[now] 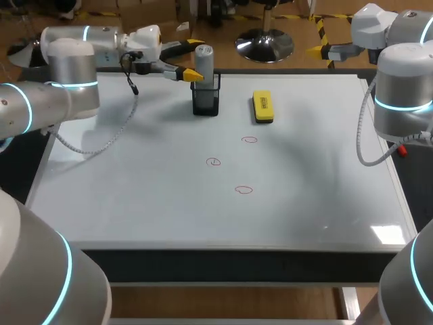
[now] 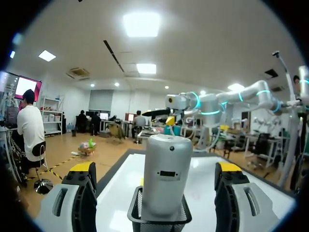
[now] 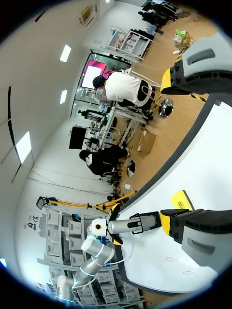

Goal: Pick up the inspection probe, press it on each red-marked spot on the whiteboard one by one, put down the probe, pick up the eraser, and wipe off all the red marks.

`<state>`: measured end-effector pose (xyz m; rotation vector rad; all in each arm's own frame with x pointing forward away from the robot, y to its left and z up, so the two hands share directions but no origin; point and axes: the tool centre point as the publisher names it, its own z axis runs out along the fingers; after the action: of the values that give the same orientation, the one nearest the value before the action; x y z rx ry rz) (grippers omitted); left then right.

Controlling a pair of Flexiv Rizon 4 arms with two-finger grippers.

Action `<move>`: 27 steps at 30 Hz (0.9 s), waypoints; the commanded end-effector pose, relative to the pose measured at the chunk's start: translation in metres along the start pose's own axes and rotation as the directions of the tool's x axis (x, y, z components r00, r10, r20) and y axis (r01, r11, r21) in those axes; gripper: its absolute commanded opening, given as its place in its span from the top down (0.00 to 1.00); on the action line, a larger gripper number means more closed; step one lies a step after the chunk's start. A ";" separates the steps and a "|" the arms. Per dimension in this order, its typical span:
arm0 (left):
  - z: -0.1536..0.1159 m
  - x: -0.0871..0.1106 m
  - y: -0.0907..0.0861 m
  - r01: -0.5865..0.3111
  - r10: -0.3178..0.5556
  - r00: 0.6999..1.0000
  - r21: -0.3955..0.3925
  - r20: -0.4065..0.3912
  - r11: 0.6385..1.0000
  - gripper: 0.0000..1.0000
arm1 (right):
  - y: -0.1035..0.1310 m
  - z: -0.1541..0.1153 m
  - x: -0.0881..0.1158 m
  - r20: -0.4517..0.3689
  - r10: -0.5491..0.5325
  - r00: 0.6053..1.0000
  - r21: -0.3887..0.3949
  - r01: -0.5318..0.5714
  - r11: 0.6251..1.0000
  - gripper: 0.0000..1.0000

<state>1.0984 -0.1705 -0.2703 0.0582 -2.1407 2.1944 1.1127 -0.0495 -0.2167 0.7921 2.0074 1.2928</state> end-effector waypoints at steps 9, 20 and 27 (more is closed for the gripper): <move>0.021 0.011 -0.001 -0.012 0.012 0.997 0.001 0.072 1.000 0.00 | 0.000 0.000 0.000 -0.001 0.000 1.000 0.001 0.000 1.000 0.00; 0.026 0.011 0.000 -0.011 0.011 0.996 -0.002 0.089 1.000 0.00 | 0.000 0.000 0.000 -0.001 0.000 1.000 0.001 0.000 1.000 0.00; 0.026 0.011 0.001 -0.014 0.014 0.997 -0.009 0.082 1.000 0.00 | 0.000 0.000 0.000 -0.001 0.000 1.000 0.001 0.000 1.000 0.00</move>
<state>1.0896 -0.1979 -0.2713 0.1308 -2.1897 2.2307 1.1127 -0.0496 -0.2166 0.7921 2.0074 1.2928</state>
